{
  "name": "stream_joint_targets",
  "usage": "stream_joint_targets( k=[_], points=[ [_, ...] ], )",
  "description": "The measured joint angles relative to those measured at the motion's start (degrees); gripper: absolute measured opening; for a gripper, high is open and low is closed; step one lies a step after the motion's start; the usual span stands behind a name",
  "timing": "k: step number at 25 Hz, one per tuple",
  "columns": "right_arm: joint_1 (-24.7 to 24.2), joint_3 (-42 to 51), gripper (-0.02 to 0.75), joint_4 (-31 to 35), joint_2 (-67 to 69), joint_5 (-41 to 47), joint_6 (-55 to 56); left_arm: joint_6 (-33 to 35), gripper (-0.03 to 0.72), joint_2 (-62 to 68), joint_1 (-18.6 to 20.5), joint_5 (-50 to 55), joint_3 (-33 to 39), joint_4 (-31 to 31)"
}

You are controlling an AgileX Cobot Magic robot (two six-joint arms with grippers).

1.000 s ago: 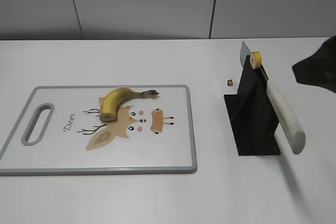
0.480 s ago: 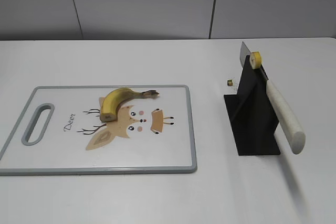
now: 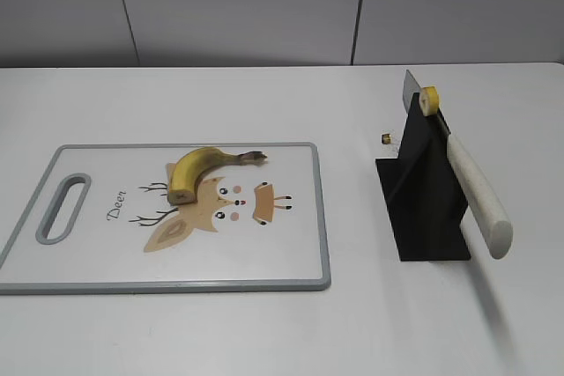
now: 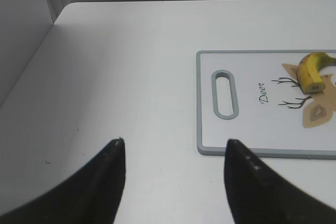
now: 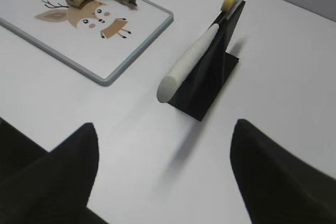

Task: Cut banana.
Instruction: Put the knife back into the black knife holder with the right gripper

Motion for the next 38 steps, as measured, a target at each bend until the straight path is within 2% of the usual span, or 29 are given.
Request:
stream_joint_targets(
  k=[13,24,27,38],
  points=[
    [0.0,6.3,0.592,-0.8,-12.5,2.3,0.2,0.0,0.577,0.0,0.0,-0.1,0.0,0.0],
    [-0.5,6.3,0.591,-0.7,-13.0,2.4,0.3,0.0,0.566,0.0,0.0,-0.1,0.0,0.1],
    [-3.7,6.3,0.591,-0.7,-13.0,2.4,0.3,0.0,0.563,0.0,0.0,-0.1,0.0,0.1],
    [-22.8,6.3,0.589,-0.6,-13.0,2.4,0.3,-0.1,0.559,0.0,0.0,-0.1,0.0,0.1]
  ],
)
